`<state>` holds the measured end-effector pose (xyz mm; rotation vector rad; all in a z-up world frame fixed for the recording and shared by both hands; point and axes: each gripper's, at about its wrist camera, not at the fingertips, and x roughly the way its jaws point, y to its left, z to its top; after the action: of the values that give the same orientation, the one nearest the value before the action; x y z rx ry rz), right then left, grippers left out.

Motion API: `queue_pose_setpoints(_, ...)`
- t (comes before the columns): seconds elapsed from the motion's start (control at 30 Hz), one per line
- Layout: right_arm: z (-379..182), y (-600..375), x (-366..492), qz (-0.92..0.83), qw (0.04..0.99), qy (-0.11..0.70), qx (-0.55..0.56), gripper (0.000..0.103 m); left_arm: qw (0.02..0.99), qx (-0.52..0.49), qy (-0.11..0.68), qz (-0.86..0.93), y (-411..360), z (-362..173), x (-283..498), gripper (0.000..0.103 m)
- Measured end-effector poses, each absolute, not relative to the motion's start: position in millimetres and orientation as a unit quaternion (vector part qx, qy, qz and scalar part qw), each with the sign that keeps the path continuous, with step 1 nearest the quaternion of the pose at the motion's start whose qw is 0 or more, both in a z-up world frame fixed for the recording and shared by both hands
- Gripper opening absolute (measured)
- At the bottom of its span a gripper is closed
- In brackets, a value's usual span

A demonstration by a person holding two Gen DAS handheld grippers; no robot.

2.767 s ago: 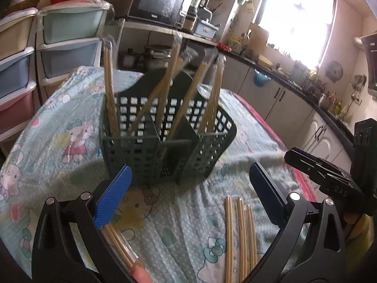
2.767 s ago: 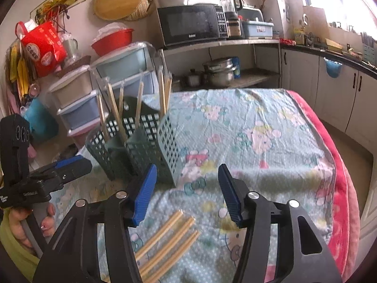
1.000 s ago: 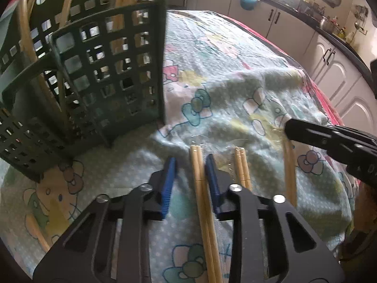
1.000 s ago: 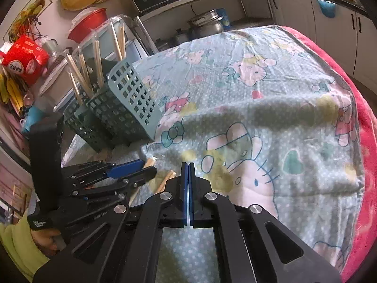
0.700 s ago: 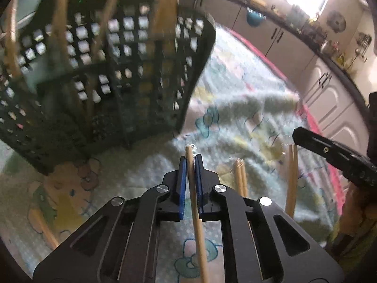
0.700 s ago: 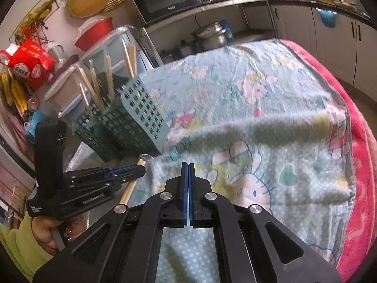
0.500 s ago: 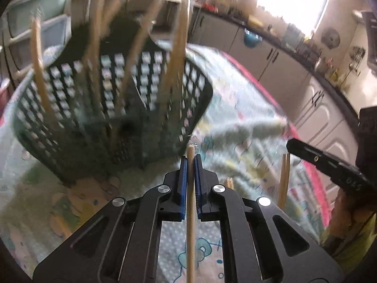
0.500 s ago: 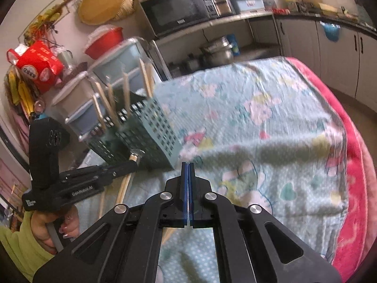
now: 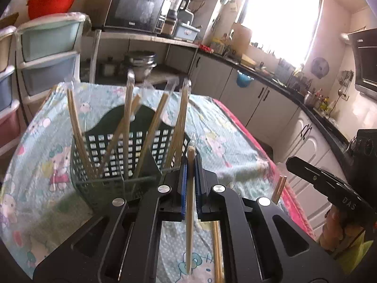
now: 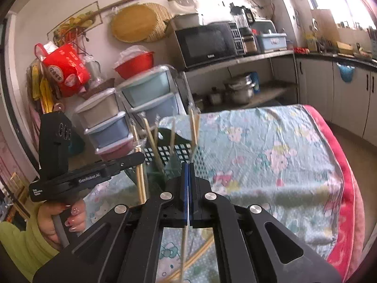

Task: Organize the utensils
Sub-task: 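Lift the chopstick with the right gripper over the caddy while the left gripper carries its own, then lower the chopstick into the caddy with the right gripper while the left gripper lowers its own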

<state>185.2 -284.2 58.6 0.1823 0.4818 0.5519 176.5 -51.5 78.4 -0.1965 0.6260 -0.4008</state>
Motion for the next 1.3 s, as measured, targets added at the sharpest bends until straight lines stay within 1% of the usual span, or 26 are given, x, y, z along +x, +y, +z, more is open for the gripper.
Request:
queue_pose_setpoints(0.53, 117, -263, 175, 0.288, 0.942, 0.158, 0.068, 0.001, 0.943, -0.093, 0.24, -0.209, -46, 127, 169, 0.003)
queue_pose_setpoints(0.73, 135, -251, 170, 0.303, 0.942, 0.133, 0.062, 0.001, 0.953, -0.09, 0.203, -0.204, -37, 155, 166, 0.003)
queue_pose_setpoints(1.0, 157, -241, 170, 0.315, 0.941, 0.106, 0.064, 0.0, 0.965, -0.089, 0.155, -0.189, -22, 192, 159, 0.003)
queue_pose_setpoints(1.3, 175, -238, 178, 0.315, 0.942, 0.088, 0.073, 0.001, 0.976, -0.08, 0.123, -0.164, -3, 213, 152, 0.003)
